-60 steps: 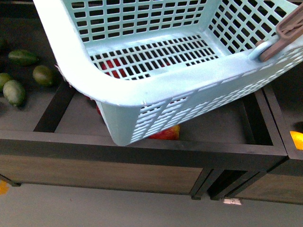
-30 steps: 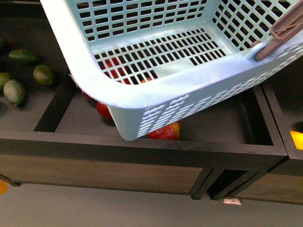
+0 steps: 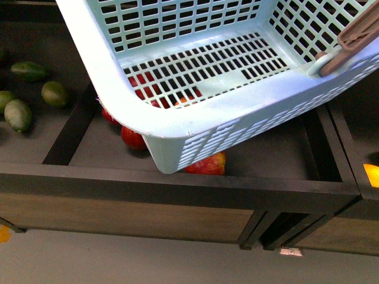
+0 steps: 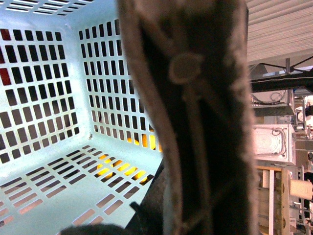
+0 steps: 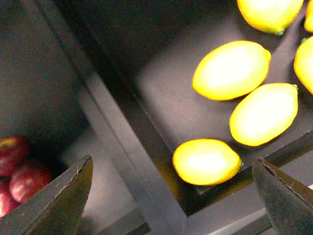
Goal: Pick lemon and mango into basket
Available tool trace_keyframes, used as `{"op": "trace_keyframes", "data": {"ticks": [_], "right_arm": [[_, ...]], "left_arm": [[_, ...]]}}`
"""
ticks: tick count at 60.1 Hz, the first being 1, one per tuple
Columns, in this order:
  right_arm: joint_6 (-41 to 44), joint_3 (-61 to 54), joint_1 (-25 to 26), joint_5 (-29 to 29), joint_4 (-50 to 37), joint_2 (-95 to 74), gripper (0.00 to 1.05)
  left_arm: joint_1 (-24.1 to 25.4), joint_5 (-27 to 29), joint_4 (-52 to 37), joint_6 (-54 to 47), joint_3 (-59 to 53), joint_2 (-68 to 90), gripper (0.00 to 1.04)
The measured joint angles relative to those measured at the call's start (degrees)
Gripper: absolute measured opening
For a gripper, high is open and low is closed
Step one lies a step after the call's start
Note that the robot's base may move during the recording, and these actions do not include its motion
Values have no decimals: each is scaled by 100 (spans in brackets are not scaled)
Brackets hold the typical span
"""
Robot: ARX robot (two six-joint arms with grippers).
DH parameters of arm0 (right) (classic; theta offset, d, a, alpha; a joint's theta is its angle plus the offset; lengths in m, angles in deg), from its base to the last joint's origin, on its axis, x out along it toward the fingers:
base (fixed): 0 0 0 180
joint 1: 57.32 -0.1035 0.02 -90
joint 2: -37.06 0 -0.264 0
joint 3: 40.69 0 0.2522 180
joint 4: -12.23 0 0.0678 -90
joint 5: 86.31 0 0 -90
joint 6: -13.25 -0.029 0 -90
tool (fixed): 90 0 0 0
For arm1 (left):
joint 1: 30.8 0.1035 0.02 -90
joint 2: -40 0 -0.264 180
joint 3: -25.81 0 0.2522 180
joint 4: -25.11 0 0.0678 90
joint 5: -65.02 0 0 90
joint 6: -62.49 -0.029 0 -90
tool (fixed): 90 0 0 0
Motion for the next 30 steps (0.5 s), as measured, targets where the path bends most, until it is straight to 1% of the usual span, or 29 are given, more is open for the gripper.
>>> {"op": "trace_keyframes", "data": {"ticks": [9,16,22,30], "right_arm": [[-461,835,-74,372,343,-831,96],[-761,1272,-94,446,560,-1154,96],[-1244,1803,-114,636,903,-1550,96],[-1425,2022,-138,894,1088,-1832,96]], "left_arm": [[0,-7,0,2,0,0,5],[-2,-13,0,2,0,0,5],[-2,-17,0,2,0,0,5],[0,7,0,-4,0,0,5]]}}
